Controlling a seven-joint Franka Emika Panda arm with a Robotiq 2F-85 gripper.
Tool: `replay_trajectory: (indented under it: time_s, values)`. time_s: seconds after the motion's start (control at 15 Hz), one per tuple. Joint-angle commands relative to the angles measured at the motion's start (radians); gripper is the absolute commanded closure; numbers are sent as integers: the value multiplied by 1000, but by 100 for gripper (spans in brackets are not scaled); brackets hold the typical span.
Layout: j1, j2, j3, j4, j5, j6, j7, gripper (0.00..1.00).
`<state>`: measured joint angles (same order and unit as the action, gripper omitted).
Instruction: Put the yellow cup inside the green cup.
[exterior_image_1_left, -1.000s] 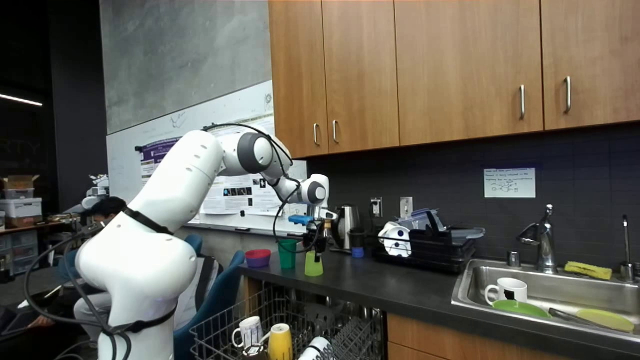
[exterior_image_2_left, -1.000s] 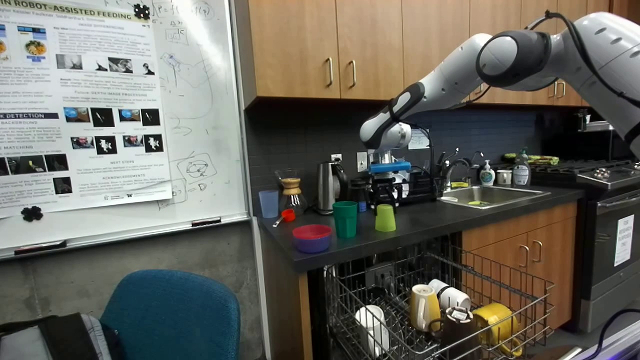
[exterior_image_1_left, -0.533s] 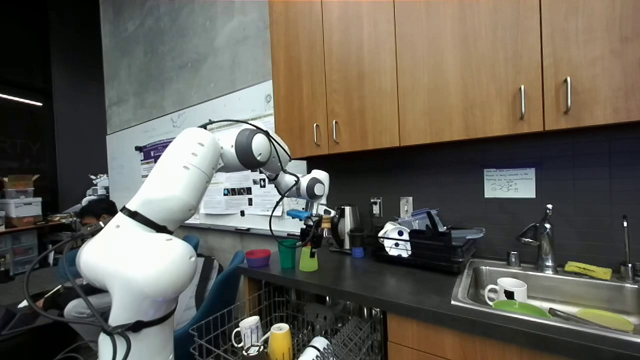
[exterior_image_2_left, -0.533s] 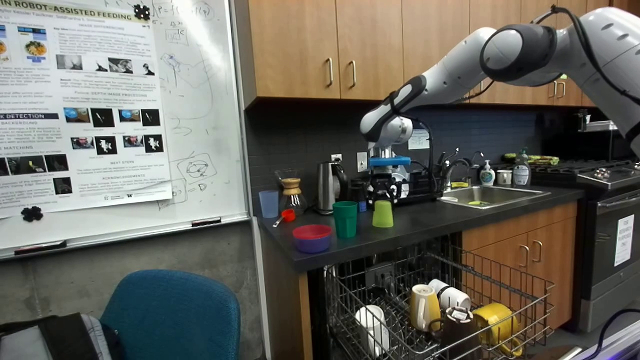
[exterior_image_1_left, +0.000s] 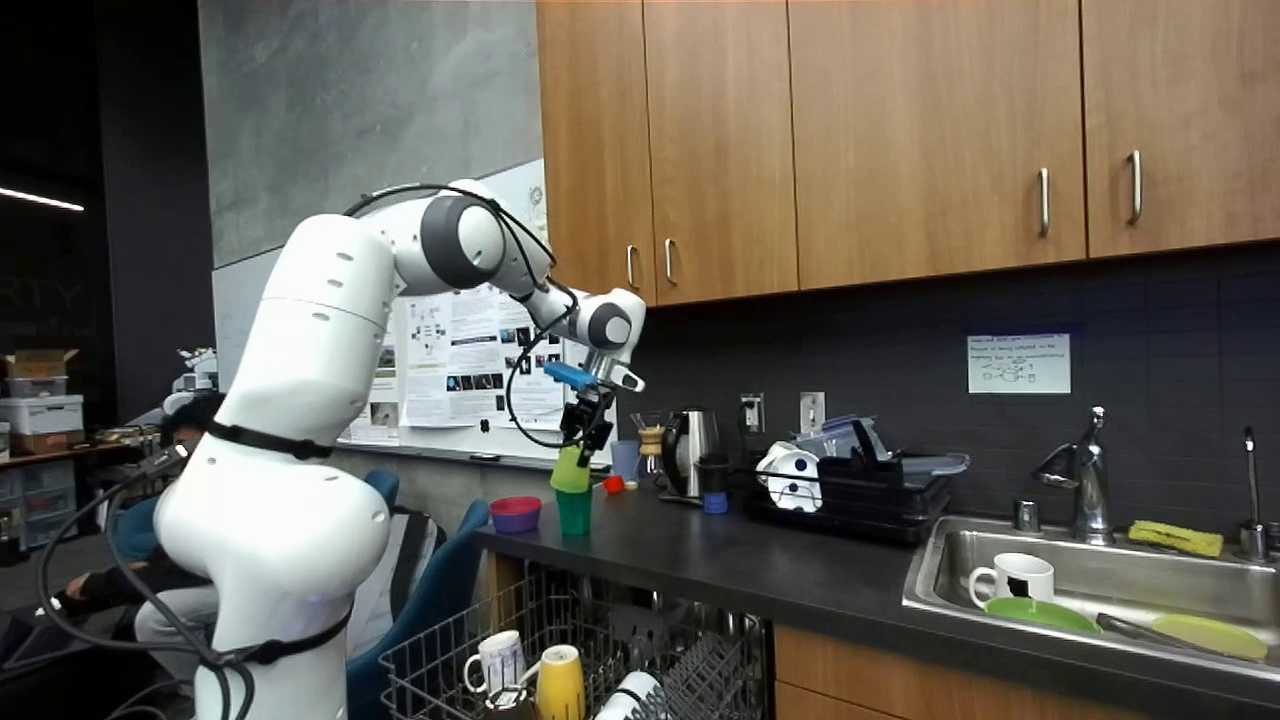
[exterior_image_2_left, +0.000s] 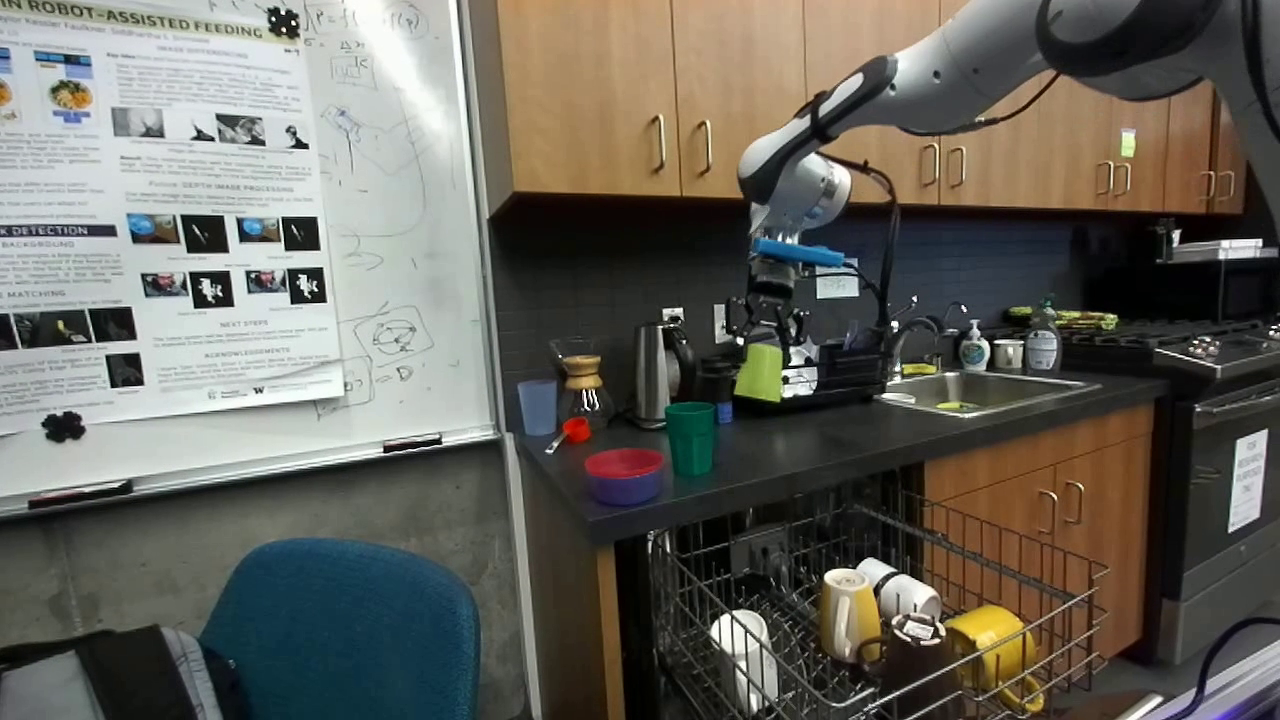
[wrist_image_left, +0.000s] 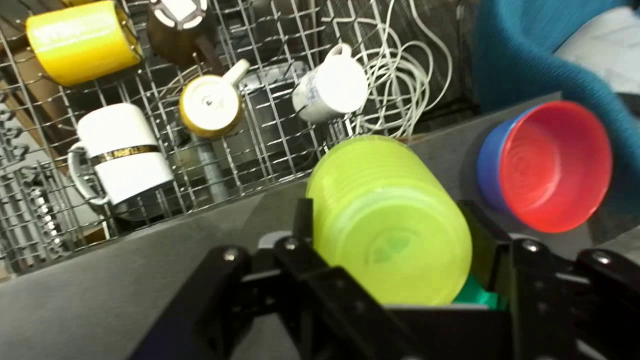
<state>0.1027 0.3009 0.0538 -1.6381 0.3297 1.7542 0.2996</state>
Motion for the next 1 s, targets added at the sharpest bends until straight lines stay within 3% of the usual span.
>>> replay_trajectory:
  time_s: [0.0, 0.4, 0.93]
  values:
    - [-27, -101, 44, -76, 153, -59, -128, 55]
    - [-12, -25, 73, 23, 447, -65, -186, 55]
    - [11, 148, 74, 162, 593, 142, -184, 55]
